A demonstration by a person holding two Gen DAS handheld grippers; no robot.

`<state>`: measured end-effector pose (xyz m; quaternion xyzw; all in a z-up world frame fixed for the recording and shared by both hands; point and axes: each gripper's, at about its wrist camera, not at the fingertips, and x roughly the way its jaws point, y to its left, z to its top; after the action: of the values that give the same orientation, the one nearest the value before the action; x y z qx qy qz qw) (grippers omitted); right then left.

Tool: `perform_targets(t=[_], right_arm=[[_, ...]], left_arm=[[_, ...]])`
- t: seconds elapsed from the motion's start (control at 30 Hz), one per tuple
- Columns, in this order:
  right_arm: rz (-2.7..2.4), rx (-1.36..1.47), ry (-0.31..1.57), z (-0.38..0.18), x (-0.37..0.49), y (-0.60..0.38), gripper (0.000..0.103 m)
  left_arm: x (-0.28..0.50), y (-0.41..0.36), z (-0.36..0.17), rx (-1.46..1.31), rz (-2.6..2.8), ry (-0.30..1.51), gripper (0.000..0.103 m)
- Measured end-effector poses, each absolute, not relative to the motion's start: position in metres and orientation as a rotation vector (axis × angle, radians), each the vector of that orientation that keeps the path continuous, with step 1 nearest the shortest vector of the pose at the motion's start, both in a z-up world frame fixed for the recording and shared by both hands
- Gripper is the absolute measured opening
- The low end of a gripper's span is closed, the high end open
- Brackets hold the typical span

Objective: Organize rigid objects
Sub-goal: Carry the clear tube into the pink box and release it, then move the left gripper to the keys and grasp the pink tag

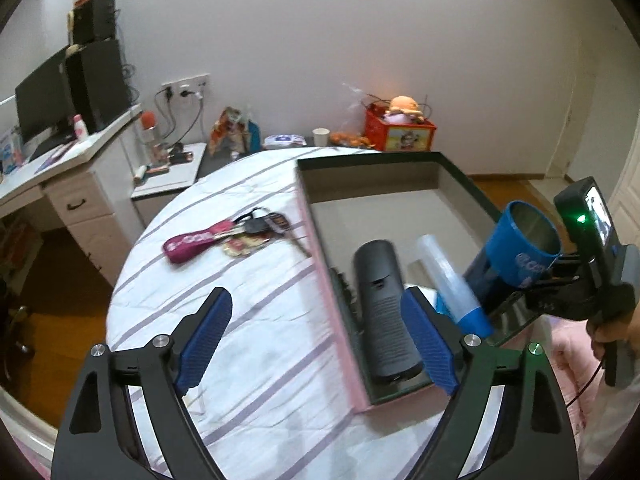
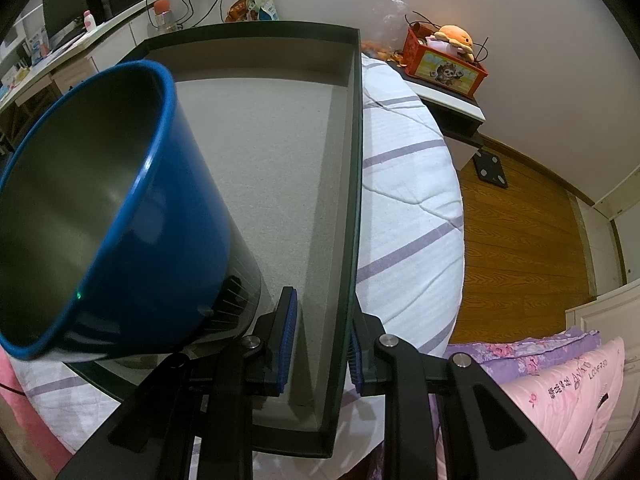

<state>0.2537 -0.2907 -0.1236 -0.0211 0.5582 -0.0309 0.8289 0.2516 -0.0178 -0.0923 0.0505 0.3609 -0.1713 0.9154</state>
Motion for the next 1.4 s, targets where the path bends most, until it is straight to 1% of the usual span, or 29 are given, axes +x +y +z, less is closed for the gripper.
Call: perform_targets(t=[0.23, 0.33, 0.73, 1.03, 1.4], right_arm=[[-0.076, -0.047, 1.186, -0.123, 0.252, -0.289, 0.024], [-0.078, -0.047, 1.185, -0.123, 0.251, -0.289, 0.024], [-0.079, -0.044, 1.180, -0.122, 0.248, -0.291, 0.024], [-0.079, -0.042, 1.179, -0.122, 0.248, -0.291, 0.024], [-0.093, -0.052, 1.183, -0.122, 0.250, -0.288, 0.025]], left_arm=[[0.252, 0.014, -0.100, 0.074, -0.297, 0.746, 0.097], [0.256, 0.031, -0.105, 0.030, -0.307, 0.749, 0.099], [0.298, 0.070, -0.134, -0.002, -0.217, 0.804, 0.099], [0.347, 0.070, -0.151, 0.017, -0.238, 0.806, 0.099], [0.409, 0.067, -0.174, 0.074, -0.266, 0.852, 0.098]])
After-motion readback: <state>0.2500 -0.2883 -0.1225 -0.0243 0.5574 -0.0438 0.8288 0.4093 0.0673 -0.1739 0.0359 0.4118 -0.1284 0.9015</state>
